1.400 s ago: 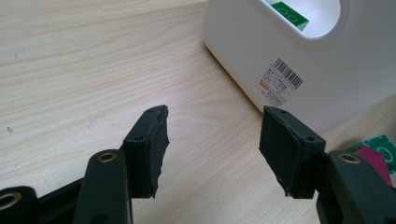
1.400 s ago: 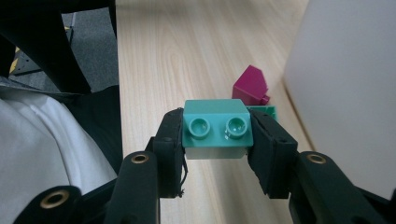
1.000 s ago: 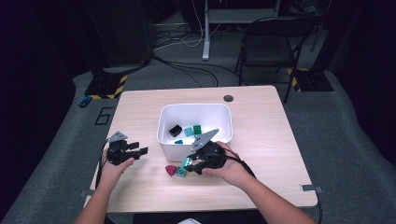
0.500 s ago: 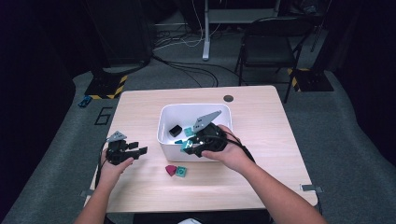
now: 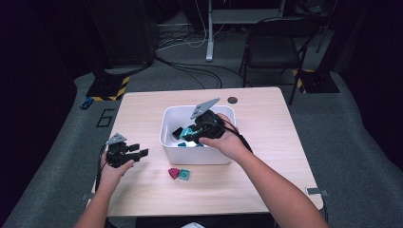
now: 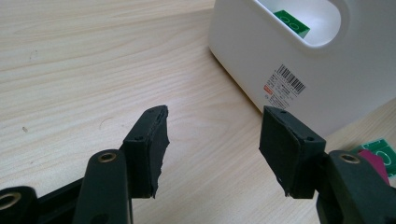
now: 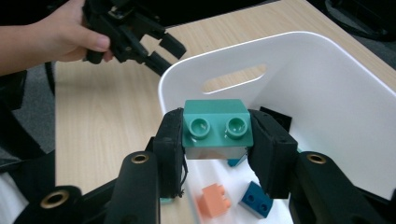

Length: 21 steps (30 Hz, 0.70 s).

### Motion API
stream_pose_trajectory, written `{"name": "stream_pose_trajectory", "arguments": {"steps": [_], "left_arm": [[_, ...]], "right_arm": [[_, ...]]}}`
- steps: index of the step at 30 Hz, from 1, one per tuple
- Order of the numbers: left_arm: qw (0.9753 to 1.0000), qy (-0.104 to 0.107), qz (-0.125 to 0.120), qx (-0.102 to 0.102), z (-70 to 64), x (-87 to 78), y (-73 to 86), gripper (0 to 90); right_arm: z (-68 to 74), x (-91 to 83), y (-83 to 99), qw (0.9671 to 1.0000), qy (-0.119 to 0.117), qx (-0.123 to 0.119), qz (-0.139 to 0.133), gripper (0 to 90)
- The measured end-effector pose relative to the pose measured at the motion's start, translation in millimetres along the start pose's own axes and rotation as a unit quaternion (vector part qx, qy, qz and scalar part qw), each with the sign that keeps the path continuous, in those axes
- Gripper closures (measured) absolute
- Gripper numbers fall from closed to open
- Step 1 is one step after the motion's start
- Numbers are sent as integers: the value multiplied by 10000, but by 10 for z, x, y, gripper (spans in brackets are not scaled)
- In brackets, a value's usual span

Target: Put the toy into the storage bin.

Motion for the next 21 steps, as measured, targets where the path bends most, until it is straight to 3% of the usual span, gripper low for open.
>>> {"name": "stream_pose_trajectory", "arguments": {"steps": [13, 21], "left_arm": [[10000, 17, 7, 1, -3, 8, 1, 416], [10000, 24, -27, 10, -9, 21, 1, 416]], "right_arm": [[-304, 325, -97, 9997, 219, 124, 28, 579], [-486, 585, -17, 9984, 358, 324, 280, 578]]}}
Point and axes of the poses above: each handheld gripper's, and its own axes: x roughly forward along the jaws, y roughly out of its underside, z roughly to its left, the point moved 4 cm from there along x, roughly forward along the jaws, and after that the axes turned 6 degrees about y, right-handed, at the moved point
